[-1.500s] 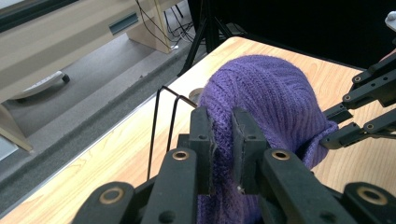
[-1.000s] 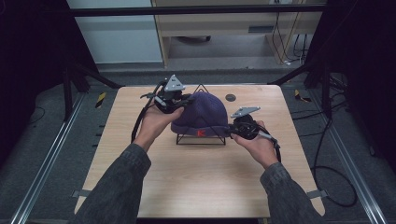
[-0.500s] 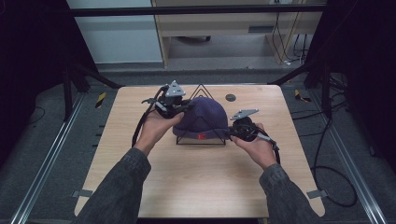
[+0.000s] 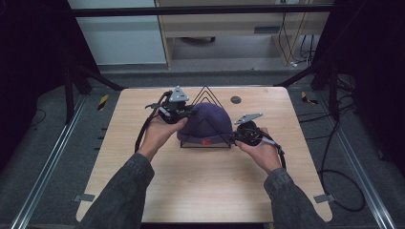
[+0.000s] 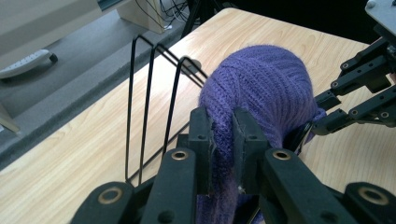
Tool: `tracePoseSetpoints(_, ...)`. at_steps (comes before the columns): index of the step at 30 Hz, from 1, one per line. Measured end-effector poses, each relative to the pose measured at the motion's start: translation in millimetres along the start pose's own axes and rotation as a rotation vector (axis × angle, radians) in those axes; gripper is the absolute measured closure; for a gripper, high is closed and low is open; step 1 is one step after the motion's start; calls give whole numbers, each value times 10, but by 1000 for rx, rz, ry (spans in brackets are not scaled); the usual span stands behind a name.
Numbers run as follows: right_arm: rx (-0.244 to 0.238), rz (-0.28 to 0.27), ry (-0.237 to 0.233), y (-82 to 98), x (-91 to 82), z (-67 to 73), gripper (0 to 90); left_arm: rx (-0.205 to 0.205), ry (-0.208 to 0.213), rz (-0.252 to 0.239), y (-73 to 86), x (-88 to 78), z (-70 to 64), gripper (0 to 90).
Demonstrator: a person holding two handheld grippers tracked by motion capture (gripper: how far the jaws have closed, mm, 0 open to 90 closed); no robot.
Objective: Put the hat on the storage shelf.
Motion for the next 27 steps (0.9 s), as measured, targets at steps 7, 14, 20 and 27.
tracePoseSetpoints(7, -8, 12, -2, 11, 40, 14, 714, -7, 2, 11, 64, 2, 30, 786)
tracePoseSetpoints(14, 2, 15, -5, 52, 74, 18, 690, -6, 2, 17, 74, 15, 20, 782)
tracePoseSetpoints(20, 9, 24, 5, 95, 78, 16, 650, -16, 12, 10, 117, 20, 25, 756)
tracePoseSetpoints(27, 7, 25, 8, 96, 50, 27, 647, -21, 7, -1, 148, -11, 23, 705)
Point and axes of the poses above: each handheld gripper's, and its own axes: x roughly forward along the jaws, y roughly out of its underside, z roughly to its left, the point moved 2 cm from there along x, roughly forward along the jaws, and after that the axes turned 12 degrees about -x, right-handed, at the moved point
